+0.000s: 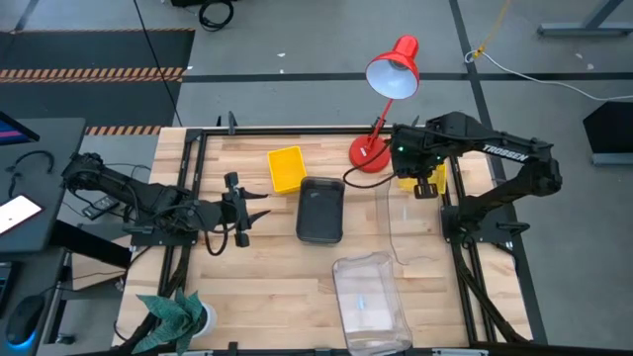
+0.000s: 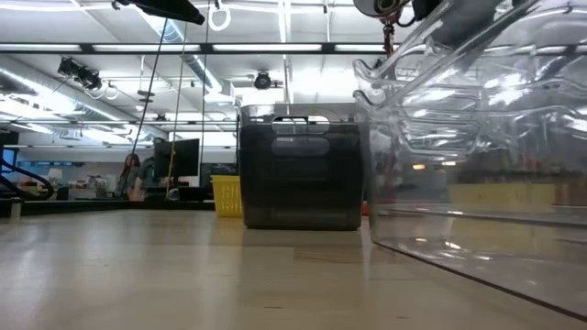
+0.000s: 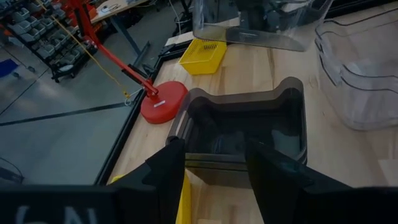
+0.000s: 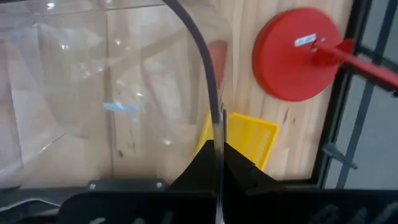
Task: Stack baskets by color
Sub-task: Stack the top transparent bin on the transparent bin
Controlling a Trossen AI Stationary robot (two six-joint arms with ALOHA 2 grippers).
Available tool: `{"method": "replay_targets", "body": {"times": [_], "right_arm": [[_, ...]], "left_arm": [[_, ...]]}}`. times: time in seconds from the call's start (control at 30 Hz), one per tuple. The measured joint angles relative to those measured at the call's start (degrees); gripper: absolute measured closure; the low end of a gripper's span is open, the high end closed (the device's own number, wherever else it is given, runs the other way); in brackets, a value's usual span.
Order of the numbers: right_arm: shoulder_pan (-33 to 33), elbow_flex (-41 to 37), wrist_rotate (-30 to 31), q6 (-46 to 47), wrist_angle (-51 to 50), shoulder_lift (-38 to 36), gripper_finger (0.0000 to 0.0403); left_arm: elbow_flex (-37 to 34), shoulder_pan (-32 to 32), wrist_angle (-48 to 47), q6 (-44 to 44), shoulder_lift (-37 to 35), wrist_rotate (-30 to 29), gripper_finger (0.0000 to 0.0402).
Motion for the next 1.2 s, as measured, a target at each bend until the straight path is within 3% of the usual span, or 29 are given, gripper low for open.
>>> {"method": "replay_targets", "body": {"times": [0.23,0.6,0.77,0.93,1.2], "right_arm": [[-0.82,5.96,-0.75,0.31,0.31,0.00,0.0402],[-4.07,12.37,-9.07,-0.12,0.10,-3.20,0.0402],[-4.05,12.37,-13.75,6.46,0.28,-3.52,0.0402],[-1.92,12.37,-18.21,12.96,2.17,-3.39,0.0402],[7.65,12.37,-17.31,23.40,8.99,-2.71,0.0402]], "left_arm": [[0.00,0.00,-0.02,-0.07,0.00,0.02,0.0228],[0.00,0.00,-0.04,-0.20,0.00,1.86,0.0228],[0.00,0.00,-0.04,-0.48,0.00,1.90,0.0228],[0.00,0.01,-0.06,-1.56,0.00,1.90,0.0228],[0.00,0.00,-1.46,-4.75,0.00,2.02,0.0226]]}}
